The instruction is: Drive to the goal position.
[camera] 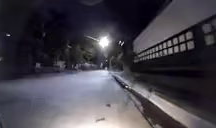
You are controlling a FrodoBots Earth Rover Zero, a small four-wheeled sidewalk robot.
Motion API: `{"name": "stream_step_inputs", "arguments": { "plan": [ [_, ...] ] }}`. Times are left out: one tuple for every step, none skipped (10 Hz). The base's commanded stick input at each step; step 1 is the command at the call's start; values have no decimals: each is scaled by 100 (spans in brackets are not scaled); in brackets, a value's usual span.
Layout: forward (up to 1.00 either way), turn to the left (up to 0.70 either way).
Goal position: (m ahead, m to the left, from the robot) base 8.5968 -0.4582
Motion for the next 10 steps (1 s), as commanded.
{"name": "stream_step_inputs", "arguments": {
  "plan": [
    [50,0],
    [50,0],
    [50,0],
    [50,0],
    [50,0],
    [50,0],
    [50,0],
    [50,0],
    [50,0],
    [50,0]
  ]
}}
